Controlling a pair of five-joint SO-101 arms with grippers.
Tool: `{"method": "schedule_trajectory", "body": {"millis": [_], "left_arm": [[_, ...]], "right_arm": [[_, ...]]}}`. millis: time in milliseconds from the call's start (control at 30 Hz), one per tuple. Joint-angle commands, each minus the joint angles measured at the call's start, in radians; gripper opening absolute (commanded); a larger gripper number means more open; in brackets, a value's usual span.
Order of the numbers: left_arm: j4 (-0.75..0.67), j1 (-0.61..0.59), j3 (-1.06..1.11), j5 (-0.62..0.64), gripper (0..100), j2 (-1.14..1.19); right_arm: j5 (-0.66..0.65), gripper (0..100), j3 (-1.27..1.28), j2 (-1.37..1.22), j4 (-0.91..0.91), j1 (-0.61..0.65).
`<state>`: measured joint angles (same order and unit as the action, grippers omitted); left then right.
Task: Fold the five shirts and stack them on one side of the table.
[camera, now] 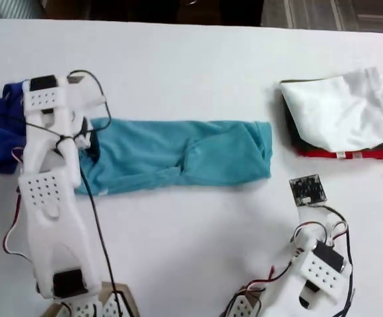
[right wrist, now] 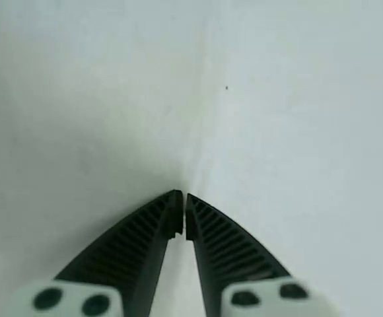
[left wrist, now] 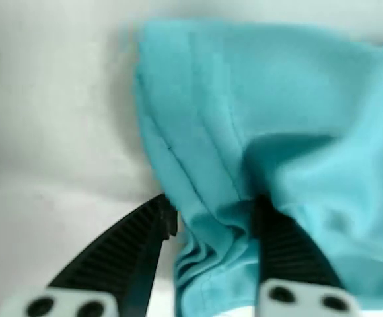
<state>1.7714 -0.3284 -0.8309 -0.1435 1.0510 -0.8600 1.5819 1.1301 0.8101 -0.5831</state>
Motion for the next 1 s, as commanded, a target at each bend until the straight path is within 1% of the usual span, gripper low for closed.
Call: {"method": "schedule_trajectory", "body": {"millis": [0, 33, 100, 200, 400, 533, 633, 767, 867, 967], "left_arm": [[0.014, 0.040, -0.002, -0.005, 2, 0.037], [0.014, 0.038, 0.001, -0.006, 4, 0.037], [0.014, 0.014, -0.004, -0.008, 2, 0.037], [0.015, -0.068, -0.042, -0.018, 3, 0.037], [0.017, -0.255, -0.127, -0.149, 3, 0.035], [0.018, -0.307, -0.105, -0.201, 3, 0.017], [0.018, -0.296, -0.013, -0.209, 3, -0.063], [0.018, -0.212, 0.183, -0.206, 3, -0.275], [0.018, -0.101, 0.343, -0.204, 3, -0.493], [0.017, 0.038, 0.467, -0.204, 3, -0.704]], "right_arm": [[-0.002, 2.0, 0.005, 0.047, -0.001, -0.010], [-0.002, 2.0, 0.008, 0.056, 0.001, -0.010], [-0.002, 2.0, 0.014, 0.074, 0.012, -0.010], [-0.002, 2.0, 0.026, 0.105, 0.021, -0.010], [-0.002, 2.0, 0.049, 0.179, 0.042, -0.010], [-0.002, 2.0, 0.068, 0.237, 0.067, -0.008], [-0.002, 2.0, 0.084, 0.286, 0.085, -0.007], [-0.002, 2.0, 0.101, 0.354, 0.120, -0.005], [-0.002, 2.0, 0.110, 0.403, 0.147, -0.008], [-0.002, 2.0, 0.115, 0.440, 0.171, -0.008]]}}
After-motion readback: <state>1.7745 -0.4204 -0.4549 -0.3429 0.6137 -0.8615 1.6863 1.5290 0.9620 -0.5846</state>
